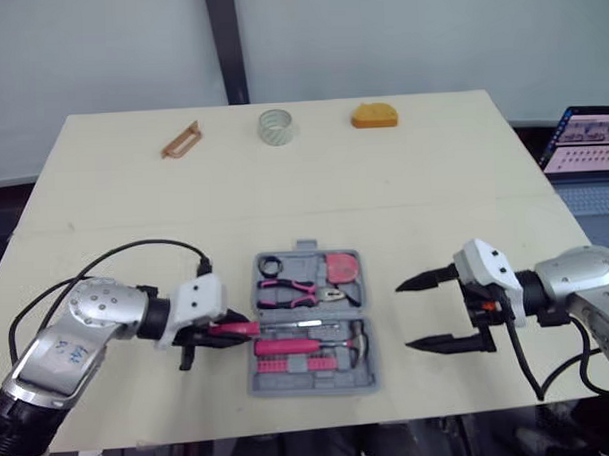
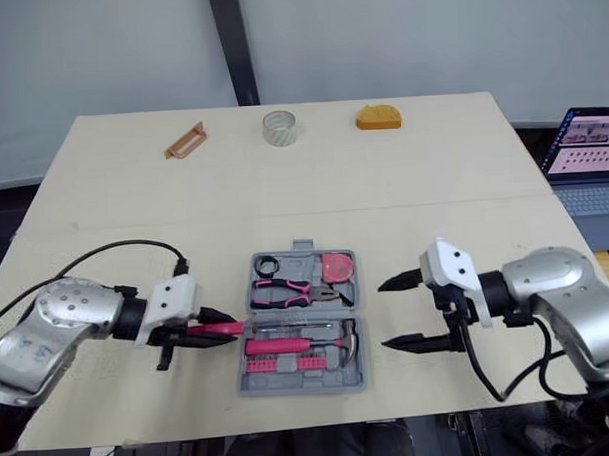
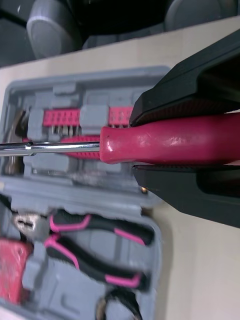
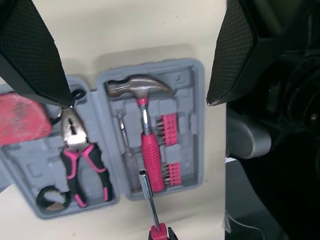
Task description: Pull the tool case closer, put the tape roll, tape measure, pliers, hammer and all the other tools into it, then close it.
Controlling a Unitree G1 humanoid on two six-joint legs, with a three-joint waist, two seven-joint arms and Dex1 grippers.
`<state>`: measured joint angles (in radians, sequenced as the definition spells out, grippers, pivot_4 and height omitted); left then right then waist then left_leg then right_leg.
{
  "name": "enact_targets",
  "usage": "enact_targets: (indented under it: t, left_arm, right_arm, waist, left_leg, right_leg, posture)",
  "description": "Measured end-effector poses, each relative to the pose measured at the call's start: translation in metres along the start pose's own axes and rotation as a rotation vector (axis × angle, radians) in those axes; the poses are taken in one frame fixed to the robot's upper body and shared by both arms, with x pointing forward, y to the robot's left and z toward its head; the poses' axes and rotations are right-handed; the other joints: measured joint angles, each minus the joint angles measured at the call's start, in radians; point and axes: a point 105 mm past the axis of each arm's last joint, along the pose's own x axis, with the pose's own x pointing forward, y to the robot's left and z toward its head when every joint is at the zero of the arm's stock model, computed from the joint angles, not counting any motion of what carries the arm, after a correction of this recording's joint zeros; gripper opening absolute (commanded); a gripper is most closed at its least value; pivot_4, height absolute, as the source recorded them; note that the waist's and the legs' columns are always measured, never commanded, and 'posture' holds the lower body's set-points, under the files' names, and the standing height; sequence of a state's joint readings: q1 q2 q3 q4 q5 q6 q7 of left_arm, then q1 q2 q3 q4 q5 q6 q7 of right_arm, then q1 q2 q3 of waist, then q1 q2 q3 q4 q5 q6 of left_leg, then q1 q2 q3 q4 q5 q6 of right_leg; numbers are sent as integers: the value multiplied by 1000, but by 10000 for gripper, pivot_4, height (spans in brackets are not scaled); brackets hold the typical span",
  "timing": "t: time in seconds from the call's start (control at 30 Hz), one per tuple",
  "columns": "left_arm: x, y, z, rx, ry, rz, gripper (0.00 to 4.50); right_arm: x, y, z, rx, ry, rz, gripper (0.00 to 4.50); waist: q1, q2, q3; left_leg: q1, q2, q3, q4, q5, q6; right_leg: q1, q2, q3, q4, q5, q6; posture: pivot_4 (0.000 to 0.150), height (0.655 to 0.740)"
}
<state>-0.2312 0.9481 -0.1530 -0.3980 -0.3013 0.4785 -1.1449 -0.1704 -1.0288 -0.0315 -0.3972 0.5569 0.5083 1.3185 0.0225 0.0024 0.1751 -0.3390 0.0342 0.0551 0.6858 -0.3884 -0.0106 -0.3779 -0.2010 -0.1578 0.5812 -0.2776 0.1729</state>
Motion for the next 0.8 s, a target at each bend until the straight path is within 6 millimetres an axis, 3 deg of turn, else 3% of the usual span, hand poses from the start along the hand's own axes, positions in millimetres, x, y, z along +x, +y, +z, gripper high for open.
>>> enact_targets:
  t: [0.47, 0.8]
  left_arm:
    - [47, -38, -1, -133, 88, -156, 6550]
    - [65, -37, 3, -225, 155, -130, 6550]
  right_arm:
    - [-3, 23, -15, 102, 18, 23, 45000]
    - [-3, 24, -16, 122, 21, 0, 45000]
  waist:
    - [4, -2, 2]
    - [5, -3, 2]
  left_leg:
    - [-1, 0, 0, 2, 0, 0]
    - [-2, 0, -2, 6, 0, 0]
  right_leg:
    - [1, 0, 0, 0, 0, 0]
    - [1, 0, 0, 1, 0, 0]
  posture:
    - [1500, 7400]
    - [1500, 7400]
